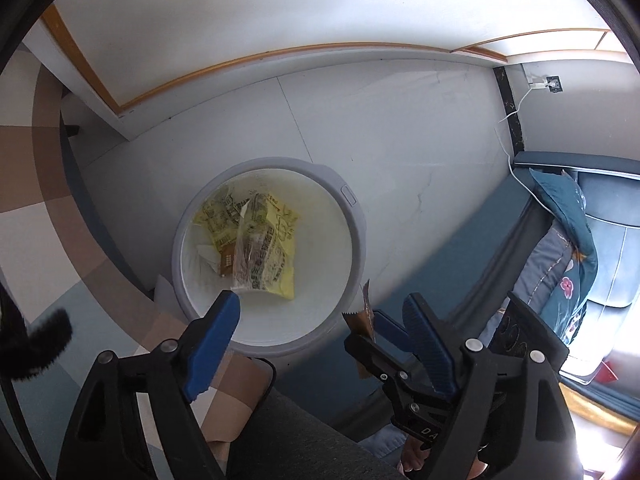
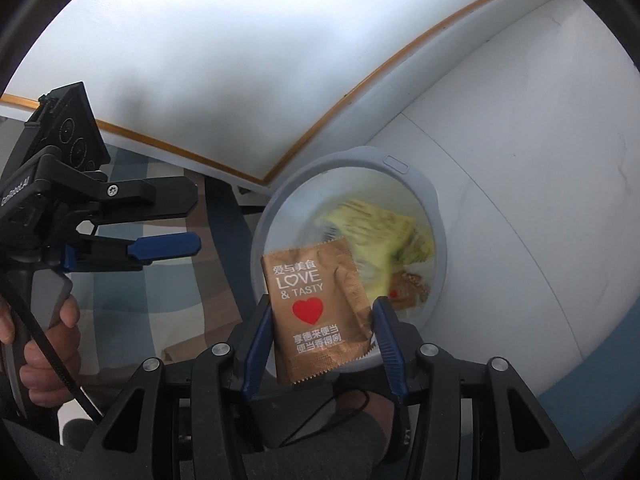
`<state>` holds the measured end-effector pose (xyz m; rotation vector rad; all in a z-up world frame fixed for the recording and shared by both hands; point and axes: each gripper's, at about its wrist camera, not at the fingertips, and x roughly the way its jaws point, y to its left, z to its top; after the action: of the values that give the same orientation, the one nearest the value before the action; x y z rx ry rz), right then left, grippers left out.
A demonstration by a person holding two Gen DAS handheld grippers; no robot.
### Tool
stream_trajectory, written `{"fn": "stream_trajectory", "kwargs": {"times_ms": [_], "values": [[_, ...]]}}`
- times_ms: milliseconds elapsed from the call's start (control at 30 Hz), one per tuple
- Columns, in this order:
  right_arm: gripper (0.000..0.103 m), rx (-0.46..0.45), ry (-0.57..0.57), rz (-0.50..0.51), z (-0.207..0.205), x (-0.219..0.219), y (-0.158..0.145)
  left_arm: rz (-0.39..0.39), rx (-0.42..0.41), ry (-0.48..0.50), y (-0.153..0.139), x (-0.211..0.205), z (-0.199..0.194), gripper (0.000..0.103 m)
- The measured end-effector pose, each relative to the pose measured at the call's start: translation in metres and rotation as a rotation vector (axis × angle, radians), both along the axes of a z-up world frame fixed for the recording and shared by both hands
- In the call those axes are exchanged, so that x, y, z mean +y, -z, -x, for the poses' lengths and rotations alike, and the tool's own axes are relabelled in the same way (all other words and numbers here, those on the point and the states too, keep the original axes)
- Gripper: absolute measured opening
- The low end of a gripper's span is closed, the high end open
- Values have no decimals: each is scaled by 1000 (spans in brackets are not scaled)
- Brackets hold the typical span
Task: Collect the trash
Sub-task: 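Open both grippers to drop the packet and bag into the white bin, then move both open grippers back over the table toward the white foam pieces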
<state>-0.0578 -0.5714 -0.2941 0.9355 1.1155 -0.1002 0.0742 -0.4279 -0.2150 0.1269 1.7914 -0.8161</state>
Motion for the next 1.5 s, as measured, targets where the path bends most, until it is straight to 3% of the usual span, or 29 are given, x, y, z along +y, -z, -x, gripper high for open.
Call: {"fn": "stream_trajectory", "kwargs": {"times_ms": [367,400,533,800,933,1167,1500], "values": [[52,21,-39,21,-14,10,13,27,-192,-7,-37,19,-1,81],[57,26,-43,26,-14,11,12,28,-213,-10,-42,22,-2,81],[66,42,-55,53,-15,13,11,35,-251,-38,-49,30,-5,81],[70,37,-2,37,-1,3,-2,25,-320,-87,-61,52,-6,81],[73,15,5,88,4,0,-22,60,-397,-117,-83,66,-2,81],[76,-58,65,171,16,-7,-67,104,-612,-129,-133,84,14,81],[79,-239,65,351,14,14,-172,150,-845,-275,-193,150,24,81]]}}
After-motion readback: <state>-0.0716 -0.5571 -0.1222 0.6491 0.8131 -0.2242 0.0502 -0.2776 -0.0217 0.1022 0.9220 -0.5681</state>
